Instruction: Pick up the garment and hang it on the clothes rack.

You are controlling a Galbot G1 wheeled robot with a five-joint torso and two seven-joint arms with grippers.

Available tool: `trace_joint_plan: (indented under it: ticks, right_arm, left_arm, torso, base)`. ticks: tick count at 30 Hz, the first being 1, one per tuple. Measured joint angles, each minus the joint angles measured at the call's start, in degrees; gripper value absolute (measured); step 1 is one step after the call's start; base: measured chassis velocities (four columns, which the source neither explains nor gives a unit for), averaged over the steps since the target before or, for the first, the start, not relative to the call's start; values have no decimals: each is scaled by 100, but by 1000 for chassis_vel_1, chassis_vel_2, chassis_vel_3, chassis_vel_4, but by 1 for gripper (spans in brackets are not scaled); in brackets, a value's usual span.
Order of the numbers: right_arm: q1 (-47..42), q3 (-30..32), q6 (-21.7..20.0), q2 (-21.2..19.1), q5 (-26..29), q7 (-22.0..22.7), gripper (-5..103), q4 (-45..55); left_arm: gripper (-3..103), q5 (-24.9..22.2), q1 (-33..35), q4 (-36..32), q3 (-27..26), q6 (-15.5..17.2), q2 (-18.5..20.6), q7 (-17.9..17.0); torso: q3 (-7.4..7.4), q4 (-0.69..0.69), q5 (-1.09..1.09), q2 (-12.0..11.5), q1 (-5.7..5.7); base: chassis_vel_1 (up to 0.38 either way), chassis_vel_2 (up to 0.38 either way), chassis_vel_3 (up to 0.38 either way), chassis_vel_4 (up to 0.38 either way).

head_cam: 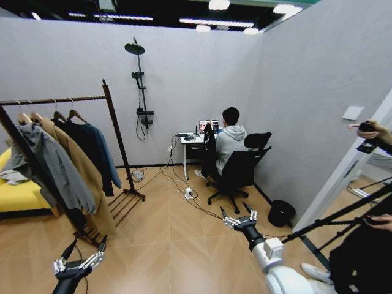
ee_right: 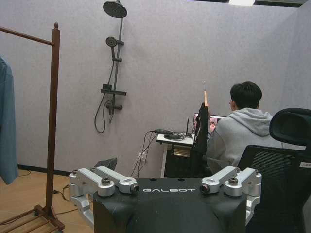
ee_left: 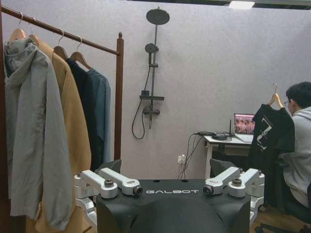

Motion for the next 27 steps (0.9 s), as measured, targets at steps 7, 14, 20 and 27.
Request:
trace_joint_plan:
  ticks: [7, 14, 20, 27]
  right_arm:
    - [-49, 16, 59, -1, 5, -54, 100, -2]
    - [-90, 21, 111, 2, 15, -67, 100, -8]
    - [-91, 0, 136, 14, 12, -40, 100, -31]
    - [-89, -23, 133, 16, 9, -33, 100, -29]
  left_arm:
    - [100, 0, 0, 0, 0, 0, 0, 0]
    - [100, 0, 0, 0, 0, 0, 0, 1]
    - [100, 0, 0, 0, 0, 0, 0, 2]
    - [100, 0, -1, 0, 0, 0, 0, 1]
  torso:
    - [0, -1, -1, -1, 1]
    - [1, -2, 0, -2, 3]
    - [1, -1, 2, -1, 4]
    - [1, 0, 4, -1, 3]
  base:
    - [-253, 246, 252, -243]
    - [-315, 309, 318, -310]
    - [-326, 331, 333, -334]
    - [-310, 319, 298, -310]
